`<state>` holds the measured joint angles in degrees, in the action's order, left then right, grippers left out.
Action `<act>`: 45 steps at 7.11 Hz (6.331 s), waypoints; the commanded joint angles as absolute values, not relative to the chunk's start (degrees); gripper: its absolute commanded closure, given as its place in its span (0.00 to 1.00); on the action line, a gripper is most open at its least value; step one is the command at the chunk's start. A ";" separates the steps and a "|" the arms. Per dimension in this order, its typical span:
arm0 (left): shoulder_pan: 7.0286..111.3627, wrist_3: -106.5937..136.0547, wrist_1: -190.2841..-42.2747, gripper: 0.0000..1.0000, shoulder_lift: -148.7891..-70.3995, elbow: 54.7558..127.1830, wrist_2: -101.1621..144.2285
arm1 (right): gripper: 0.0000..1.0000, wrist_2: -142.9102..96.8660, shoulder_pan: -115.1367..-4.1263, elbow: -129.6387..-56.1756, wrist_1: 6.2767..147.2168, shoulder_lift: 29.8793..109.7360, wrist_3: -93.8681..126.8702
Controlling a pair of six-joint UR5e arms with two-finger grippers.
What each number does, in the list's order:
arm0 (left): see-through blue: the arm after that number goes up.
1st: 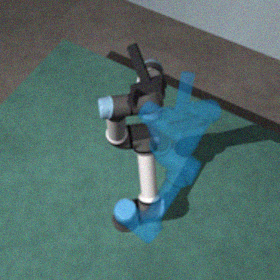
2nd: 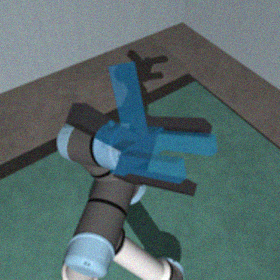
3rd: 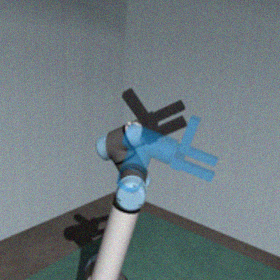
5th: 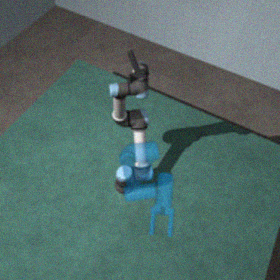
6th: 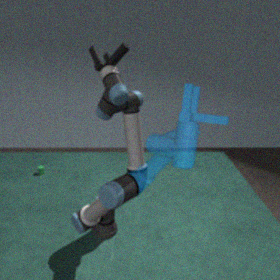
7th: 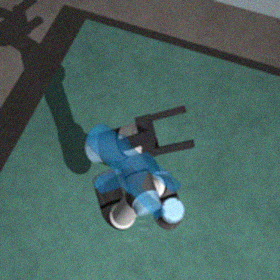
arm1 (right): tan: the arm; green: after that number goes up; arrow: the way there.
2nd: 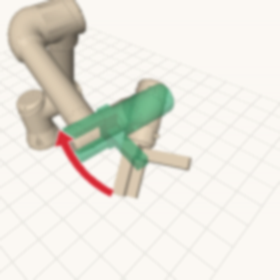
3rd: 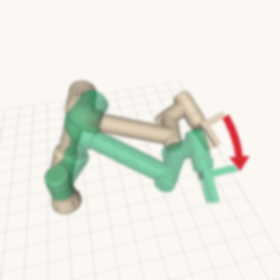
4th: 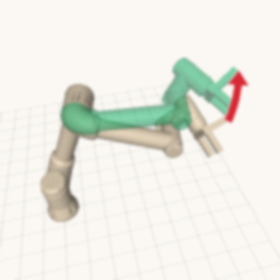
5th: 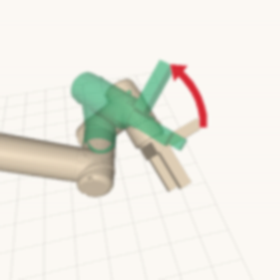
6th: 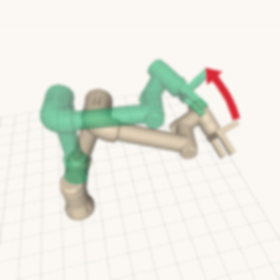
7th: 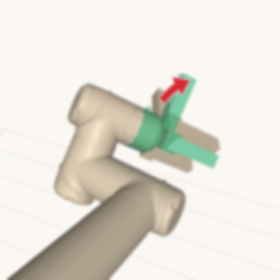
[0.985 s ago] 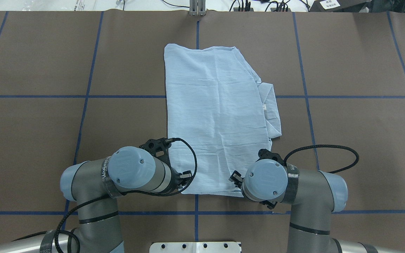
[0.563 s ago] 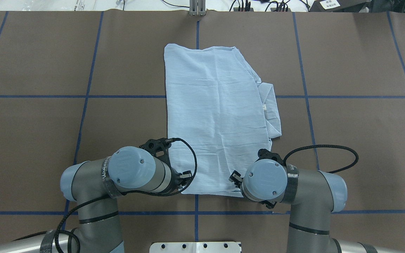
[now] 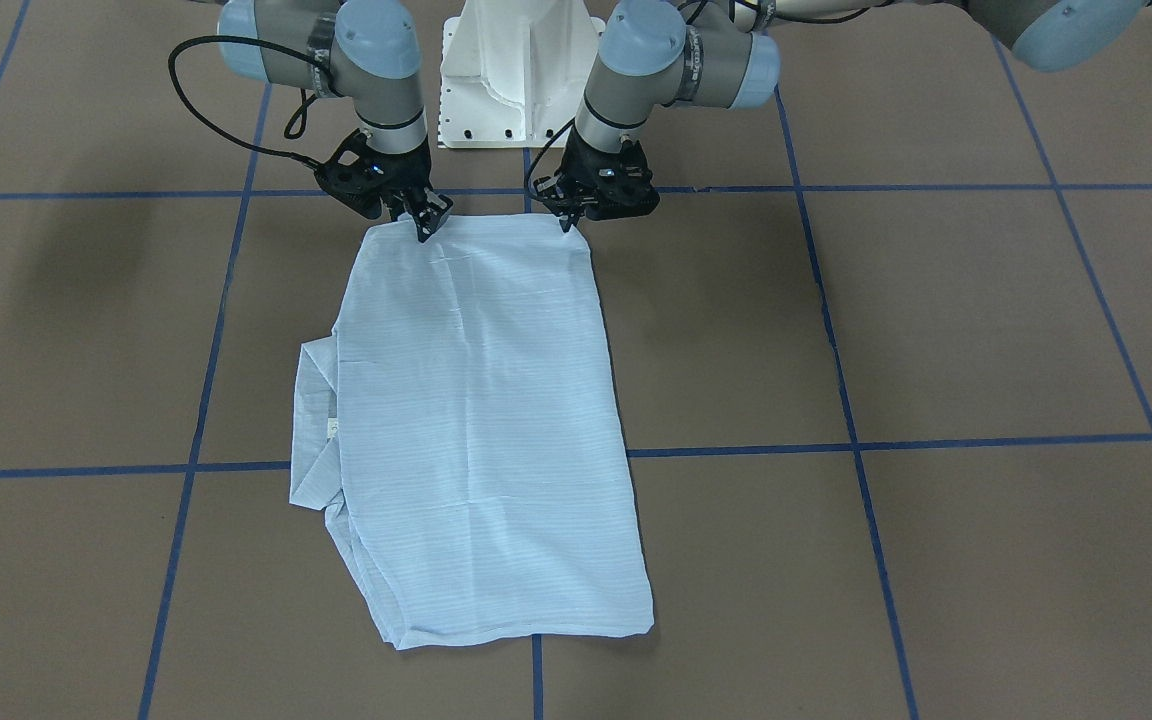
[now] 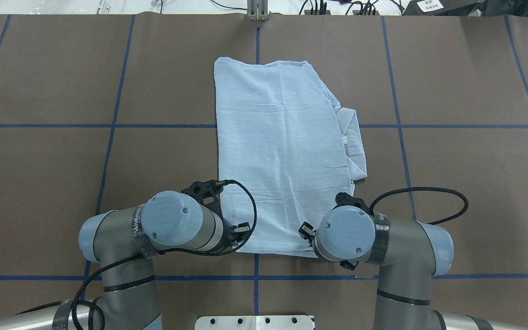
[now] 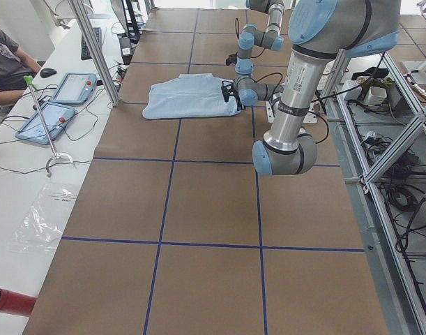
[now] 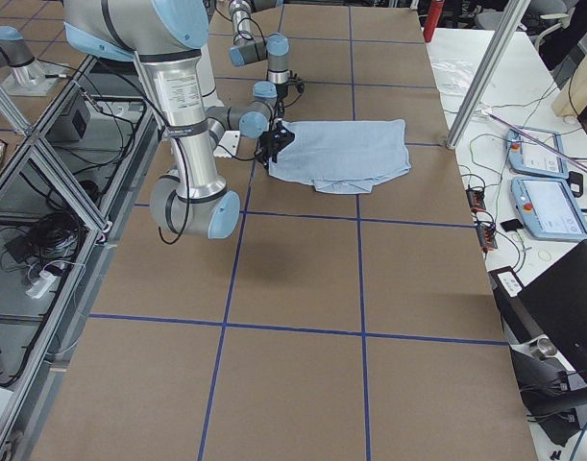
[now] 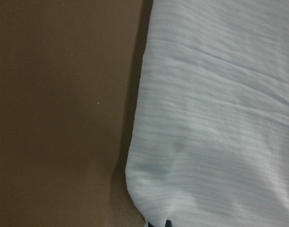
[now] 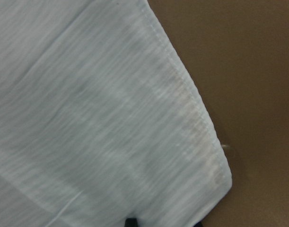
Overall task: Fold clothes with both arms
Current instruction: 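Grasp the near edge of the shirt with both grippers, then lift the near edge with both grippers and fold it away from the robot, then lay the folded edge on the far side and open both grippers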
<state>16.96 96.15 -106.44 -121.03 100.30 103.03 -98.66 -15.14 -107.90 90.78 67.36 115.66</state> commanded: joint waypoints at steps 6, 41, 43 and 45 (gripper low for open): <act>16.96 96.06 -106.44 1.00 -121.03 100.20 103.01 | 0.90 -98.88 -16.00 -108.54 90.88 67.15 115.58; 35.94 84.90 -105.27 1.00 -128.13 93.20 108.28 | 1.00 -107.14 -36.47 -91.95 82.97 49.93 95.71; 37.17 84.82 -108.09 1.00 -129.37 89.58 108.28 | 1.00 -107.23 -36.65 -88.70 81.66 48.61 95.71; 37.70 84.73 -111.78 1.00 -130.25 85.36 108.28 | 1.00 -107.23 -37.35 -84.66 77.28 48.25 95.71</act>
